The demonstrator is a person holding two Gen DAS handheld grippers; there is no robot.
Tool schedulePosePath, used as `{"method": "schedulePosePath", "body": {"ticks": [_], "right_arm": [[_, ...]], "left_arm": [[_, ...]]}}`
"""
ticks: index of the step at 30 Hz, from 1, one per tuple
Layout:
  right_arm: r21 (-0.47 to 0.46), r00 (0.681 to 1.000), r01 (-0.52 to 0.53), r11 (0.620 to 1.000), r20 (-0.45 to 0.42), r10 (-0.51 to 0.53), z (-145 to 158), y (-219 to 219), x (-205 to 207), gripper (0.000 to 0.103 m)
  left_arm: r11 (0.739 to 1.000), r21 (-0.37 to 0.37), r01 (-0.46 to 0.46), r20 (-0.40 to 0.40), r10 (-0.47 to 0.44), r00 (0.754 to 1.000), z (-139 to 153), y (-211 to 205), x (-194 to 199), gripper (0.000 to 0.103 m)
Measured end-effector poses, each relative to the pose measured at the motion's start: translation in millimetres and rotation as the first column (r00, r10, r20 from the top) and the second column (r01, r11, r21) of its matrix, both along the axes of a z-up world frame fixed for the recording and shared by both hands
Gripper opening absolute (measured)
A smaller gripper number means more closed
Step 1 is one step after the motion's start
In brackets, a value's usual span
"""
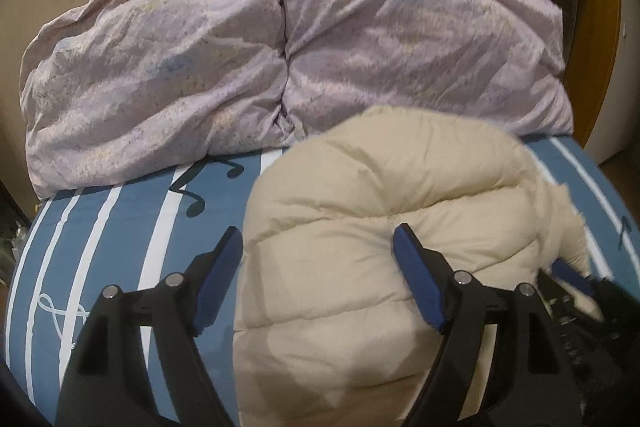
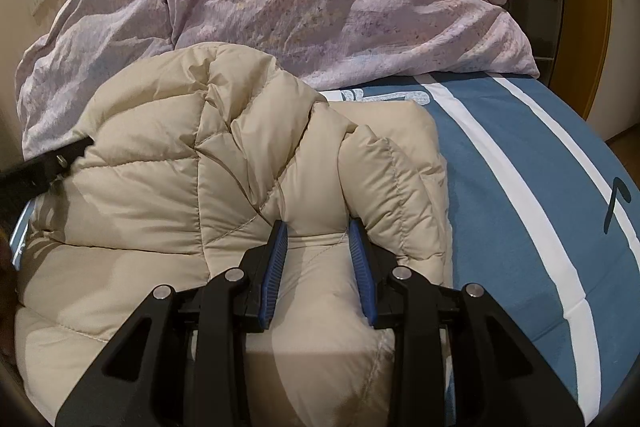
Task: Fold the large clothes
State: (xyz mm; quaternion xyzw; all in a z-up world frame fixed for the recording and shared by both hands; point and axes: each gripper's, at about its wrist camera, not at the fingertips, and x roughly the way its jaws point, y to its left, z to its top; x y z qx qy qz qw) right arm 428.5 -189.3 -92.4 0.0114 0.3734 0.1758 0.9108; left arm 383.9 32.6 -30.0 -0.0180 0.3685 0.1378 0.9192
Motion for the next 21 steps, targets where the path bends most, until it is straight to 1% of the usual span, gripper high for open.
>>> {"method": "schedulePosePath", "body": {"ticks": [4,10,12,21], "right_arm": [[0.012,1.000,0.001,1.000,0.000,-0.001,-0.5,-1.8,0.4,0.033],[0.023,1.000,0.004,1.000,0.002,-0.004,-0.9,-3.7,0.8,0.034],[0.025,1.000,0.006,1.000,0.004,-0.006,-0.9,-3.5,0.2,0.034],[0.036,1.000,0.016,0.999,0.012,-0.016,-1.1,-4.9,-1.5,0.034]], "left_arm": [[1.000,0.023,0.005,-0.002,-0.005,1.000,-12.3,-2.2,2.0,0.079],[1.000,-0.018,0.009,-0.006,-0.009,1.000,-25.6,2.4,7.4,0.079],[1.000,-0.018,0.008,-0.003,-0.008,1.000,-28.7,2.1,7.9,0.080],[0.999,0.039,0.001,0.008,-0.001,1.000,-38.9,-5.6,11.1,0.081]]}}
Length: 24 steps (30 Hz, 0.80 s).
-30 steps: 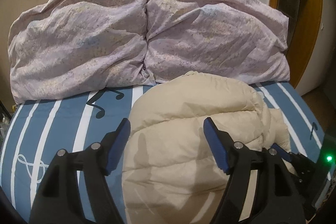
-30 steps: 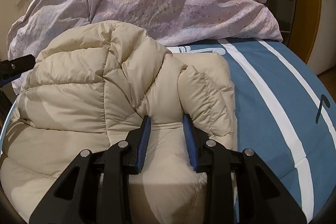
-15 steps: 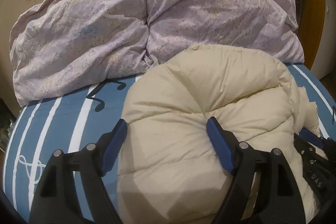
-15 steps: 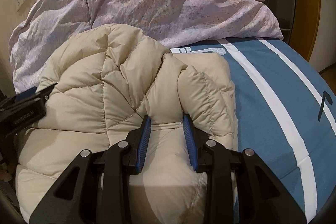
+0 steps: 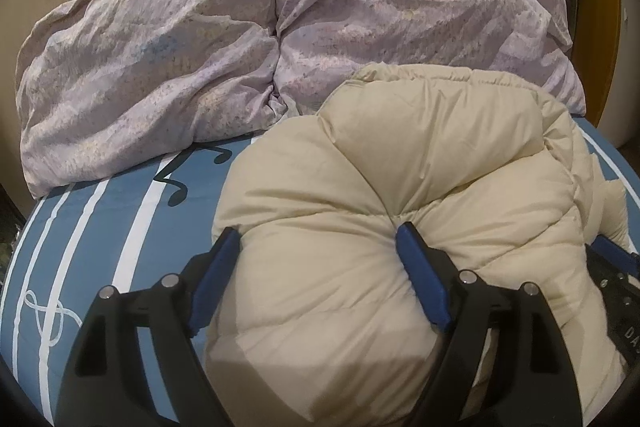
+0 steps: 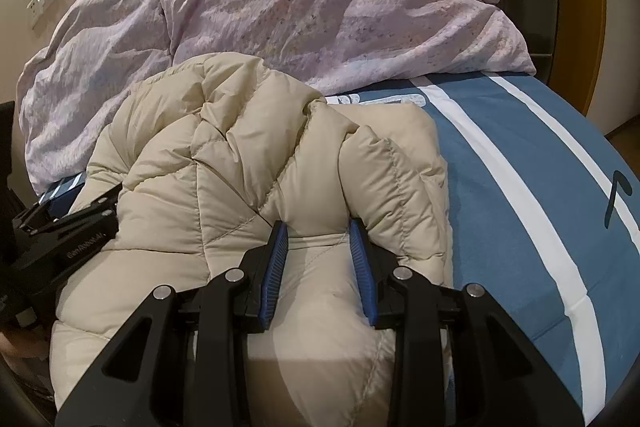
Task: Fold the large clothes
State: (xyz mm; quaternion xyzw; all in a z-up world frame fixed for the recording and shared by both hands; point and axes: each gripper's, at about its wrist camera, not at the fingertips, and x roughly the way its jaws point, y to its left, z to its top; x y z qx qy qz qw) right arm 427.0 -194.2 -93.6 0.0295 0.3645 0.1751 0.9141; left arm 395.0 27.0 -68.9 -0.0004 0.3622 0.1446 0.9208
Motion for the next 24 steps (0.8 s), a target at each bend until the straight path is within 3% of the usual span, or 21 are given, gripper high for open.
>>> {"method": "schedulePosePath", "body": {"ticks": [11,24], "right_arm": [[0.018,1.000,0.000,1.000,-0.003,0.000,-0.2,-3.0,0.3,0.035],[0.021,1.000,0.000,1.000,-0.007,0.000,-0.2,-2.7,1.5,0.035]], "left_arm": [[1.000,-0.015,-0.014,-0.020,0.014,1.000,-5.3,4.3,6.5,0.087],[0.998,0.062,-0.027,-0.062,0.030,0.998,-7.0,-4.5,14.1,0.090]]}}
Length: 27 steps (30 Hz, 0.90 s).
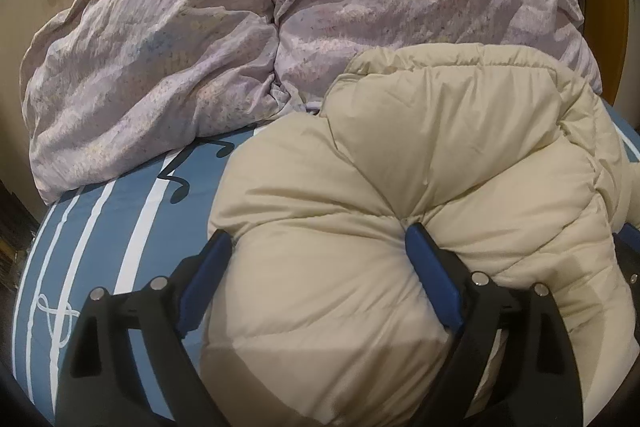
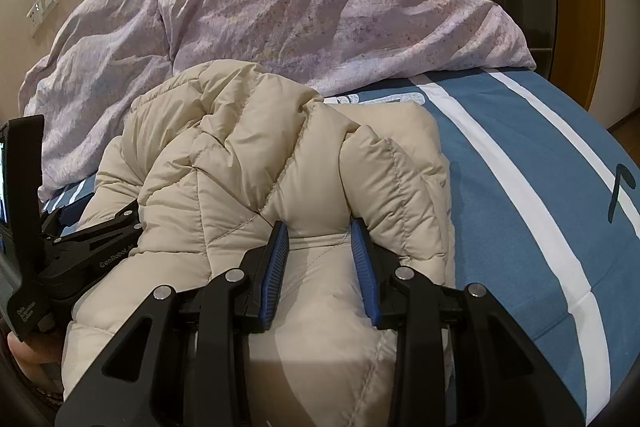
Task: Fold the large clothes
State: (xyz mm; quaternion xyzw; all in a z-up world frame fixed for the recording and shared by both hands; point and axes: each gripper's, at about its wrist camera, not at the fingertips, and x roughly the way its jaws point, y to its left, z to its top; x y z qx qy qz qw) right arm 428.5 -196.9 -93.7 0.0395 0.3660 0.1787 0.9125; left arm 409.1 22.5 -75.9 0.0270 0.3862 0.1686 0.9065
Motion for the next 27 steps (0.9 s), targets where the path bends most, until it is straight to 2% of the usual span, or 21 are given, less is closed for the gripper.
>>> {"method": "schedulePosePath", "body": {"ticks": [6,11,13,15,20,24,27], "right_arm": [[-0.017,1.000,0.002,1.000,-0.008,-0.002,-0.9,1.9,1.7,0.035],[-0.125,1.000,0.018,0.992,-0.023,-0.021,16.0,14.5,0.2,0.036],[-0.082,1.000,0.019,0.996,-0.017,-0.020,28.9,12.1,-2.3,0.045],[-0.030,1.000,0.021,0.999,0.005,-0.021,47.0,11.3,-3.5,0.045],[-0.011,0.997,0.054,0.998,0.060,-0.053,69.5,23.3,6.8,0.045],[-0.044,0.994,0.104,0.994,0.033,-0.103,55.3,28.4,26.2,0.045],[-0.038,0.988,0.139,0.990,-0.063,-0.141,27.0,19.8,41.6,0.045]], "left_arm": [[0.999,0.031,-0.009,-0.014,0.010,1.000,-0.6,-2.9,1.2,0.091],[0.999,0.043,-0.011,-0.019,0.012,1.000,-0.8,-4.1,0.7,0.091],[0.999,0.040,-0.011,-0.019,0.012,1.000,-0.8,-3.9,0.4,0.091],[0.999,0.037,-0.011,-0.018,0.011,1.000,-0.6,-4.3,0.1,0.091],[0.999,0.040,-0.010,-0.017,0.011,1.000,-0.3,-4.1,-0.4,0.091],[0.999,0.045,-0.011,-0.016,0.012,1.000,0.2,-4.3,-1.4,0.091],[0.999,0.041,-0.010,-0.013,0.010,1.000,0.4,-3.8,-1.5,0.091]]}}
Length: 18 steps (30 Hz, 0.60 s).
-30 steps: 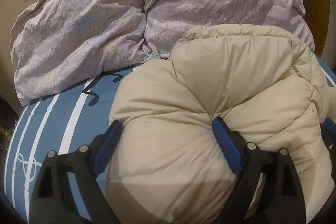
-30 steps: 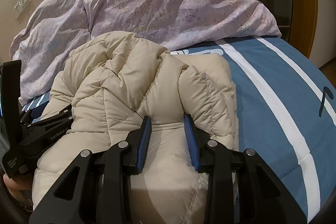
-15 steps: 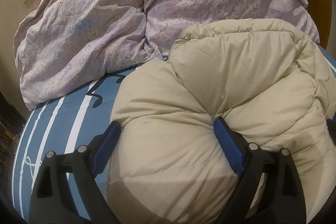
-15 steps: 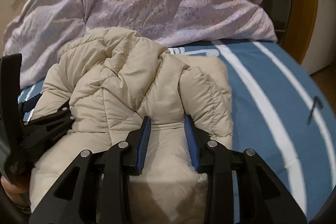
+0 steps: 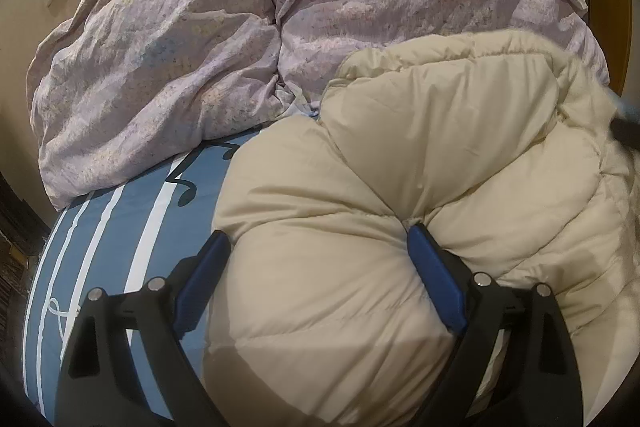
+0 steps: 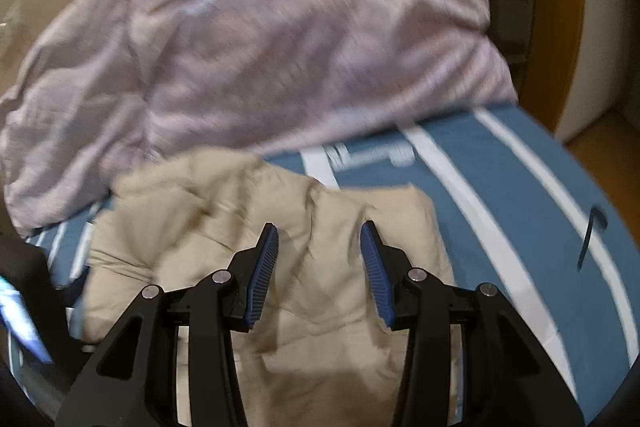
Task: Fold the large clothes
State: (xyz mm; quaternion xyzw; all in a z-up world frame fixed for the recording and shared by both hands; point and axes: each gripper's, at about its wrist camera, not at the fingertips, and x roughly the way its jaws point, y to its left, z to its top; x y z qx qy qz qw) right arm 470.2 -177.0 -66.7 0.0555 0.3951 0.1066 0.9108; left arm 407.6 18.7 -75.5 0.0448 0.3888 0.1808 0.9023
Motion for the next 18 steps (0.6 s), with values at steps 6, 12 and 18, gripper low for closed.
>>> {"method": "schedulePosePath", "body": {"ticks": [6,12,18], "right_arm": [[-0.104,0.999,0.000,0.995,0.037,0.003,-17.4,13.1,-6.5,0.049],[-0.077,1.000,0.003,0.997,0.029,-0.001,-24.3,8.0,-4.6,0.051],[-0.084,1.000,0.001,0.996,0.010,0.000,-25.0,9.8,-2.7,0.051]], "left_arm": [[1.000,-0.018,-0.003,0.013,0.003,1.000,1.6,0.2,-1.1,0.091],[1.000,-0.022,-0.005,0.016,0.006,1.000,1.7,0.0,-1.0,0.091],[1.000,-0.017,-0.006,0.009,0.006,1.000,0.1,-0.2,0.2,0.091]]}}
